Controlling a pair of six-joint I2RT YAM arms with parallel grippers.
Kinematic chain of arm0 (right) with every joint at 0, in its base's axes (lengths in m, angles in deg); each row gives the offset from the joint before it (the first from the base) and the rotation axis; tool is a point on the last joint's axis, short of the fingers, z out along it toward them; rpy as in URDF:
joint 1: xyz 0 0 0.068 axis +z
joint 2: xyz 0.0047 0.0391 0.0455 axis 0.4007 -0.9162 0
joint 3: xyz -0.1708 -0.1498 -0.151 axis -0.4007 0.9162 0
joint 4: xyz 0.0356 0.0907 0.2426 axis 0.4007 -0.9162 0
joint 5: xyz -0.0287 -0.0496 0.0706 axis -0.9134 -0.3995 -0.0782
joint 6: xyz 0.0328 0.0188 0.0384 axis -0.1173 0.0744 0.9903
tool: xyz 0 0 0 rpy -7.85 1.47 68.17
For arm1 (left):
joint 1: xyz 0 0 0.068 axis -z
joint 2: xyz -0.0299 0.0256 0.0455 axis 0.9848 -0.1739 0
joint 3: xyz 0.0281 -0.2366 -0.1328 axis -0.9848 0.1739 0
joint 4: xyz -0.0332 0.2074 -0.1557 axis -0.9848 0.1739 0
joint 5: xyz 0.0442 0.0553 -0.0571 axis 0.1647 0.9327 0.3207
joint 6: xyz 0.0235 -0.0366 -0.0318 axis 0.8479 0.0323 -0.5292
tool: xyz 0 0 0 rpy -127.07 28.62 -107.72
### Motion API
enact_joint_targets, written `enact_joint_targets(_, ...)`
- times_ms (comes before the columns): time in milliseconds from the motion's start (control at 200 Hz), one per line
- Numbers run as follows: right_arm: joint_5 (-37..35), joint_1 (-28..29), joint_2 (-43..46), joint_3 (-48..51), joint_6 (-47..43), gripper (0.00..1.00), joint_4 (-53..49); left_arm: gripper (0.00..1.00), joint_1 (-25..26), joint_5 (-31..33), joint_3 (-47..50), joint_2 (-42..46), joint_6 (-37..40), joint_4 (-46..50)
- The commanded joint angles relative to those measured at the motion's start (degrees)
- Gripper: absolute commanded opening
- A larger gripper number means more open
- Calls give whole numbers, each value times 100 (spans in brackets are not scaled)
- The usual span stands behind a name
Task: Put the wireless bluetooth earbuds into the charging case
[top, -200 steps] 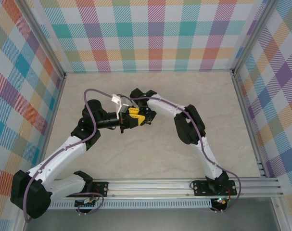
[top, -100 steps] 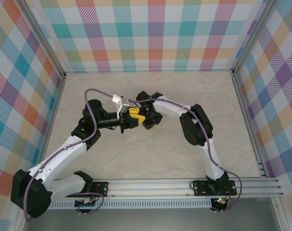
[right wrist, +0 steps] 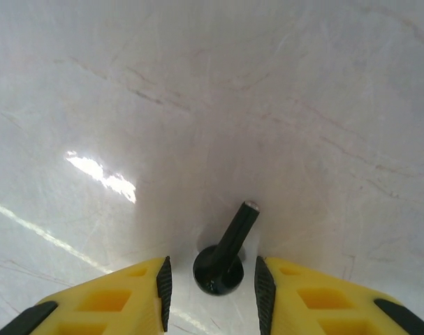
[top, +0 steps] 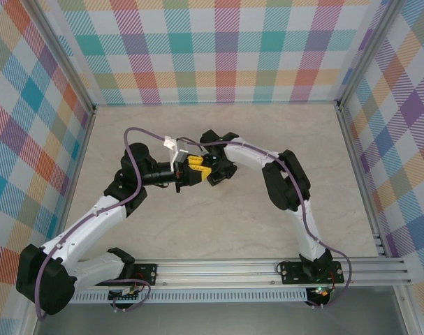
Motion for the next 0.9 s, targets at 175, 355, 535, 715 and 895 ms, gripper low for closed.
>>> enact_joint_targets(175,489,-320,559,55,543,34,419,0,-52,267,-1,143,-192,-345)
enact_joint_targets(355,-47,-438,302,-184,748,27,70,0,-53,273,72,96,-356,-545)
enact_joint_targets(535,-261,-435,-109,-542,754,19,-266,0,-55,307,78,108,-326,-543)
enact_joint_targets(715,-92,-430,-310,-695,715,19,-344,0,-52,332,79,118,-312,-524)
enact_joint_targets(895,62,-395,-576,-910,620,19,-503,0,-52,341,78,133,-312,-528)
